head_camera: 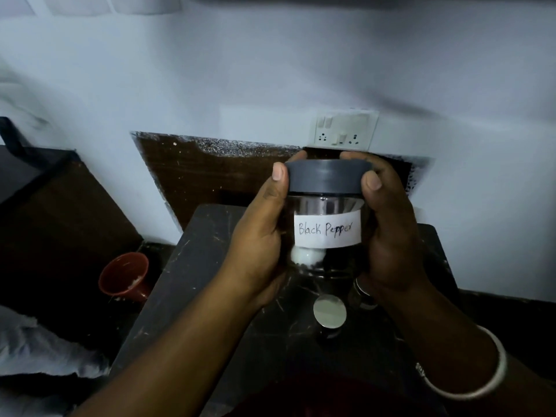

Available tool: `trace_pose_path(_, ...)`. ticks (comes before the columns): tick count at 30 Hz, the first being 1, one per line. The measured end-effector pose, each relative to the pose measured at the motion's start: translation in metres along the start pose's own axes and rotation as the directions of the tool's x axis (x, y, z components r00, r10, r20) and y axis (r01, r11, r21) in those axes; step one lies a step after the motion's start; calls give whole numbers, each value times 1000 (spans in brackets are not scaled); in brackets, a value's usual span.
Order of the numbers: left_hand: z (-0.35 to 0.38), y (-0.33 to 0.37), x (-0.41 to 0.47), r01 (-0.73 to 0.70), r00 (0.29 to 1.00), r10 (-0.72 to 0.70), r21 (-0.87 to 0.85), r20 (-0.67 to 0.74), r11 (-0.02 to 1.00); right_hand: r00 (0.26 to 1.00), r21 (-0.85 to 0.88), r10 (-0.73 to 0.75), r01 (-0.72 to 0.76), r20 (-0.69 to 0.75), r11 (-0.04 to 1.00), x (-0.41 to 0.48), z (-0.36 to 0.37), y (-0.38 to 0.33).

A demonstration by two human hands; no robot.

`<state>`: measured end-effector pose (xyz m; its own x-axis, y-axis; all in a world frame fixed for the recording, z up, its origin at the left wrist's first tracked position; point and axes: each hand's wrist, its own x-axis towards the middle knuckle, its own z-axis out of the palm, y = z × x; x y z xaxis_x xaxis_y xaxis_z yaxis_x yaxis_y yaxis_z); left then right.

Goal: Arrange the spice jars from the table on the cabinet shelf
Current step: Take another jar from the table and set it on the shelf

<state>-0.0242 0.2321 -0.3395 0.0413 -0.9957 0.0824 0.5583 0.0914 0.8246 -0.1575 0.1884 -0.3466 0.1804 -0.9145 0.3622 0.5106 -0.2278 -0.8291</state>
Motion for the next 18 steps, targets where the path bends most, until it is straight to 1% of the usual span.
trace_pose_path(4, 8, -4, -1, -36, 999, 36, 14, -37, 999, 1000, 35, 17, -16, -14, 999, -2, 0, 2)
trace_pose_path(13, 19, -3, -3, -2, 999, 1, -8, -36, 1000, 999, 62, 34, -33, -18, 998, -2, 0, -4)
trace_pose_path(18, 21, 0, -3, 2, 1000, -2, -13, -28, 1000, 999, 39, 44, -43, -18, 998, 0, 0, -5)
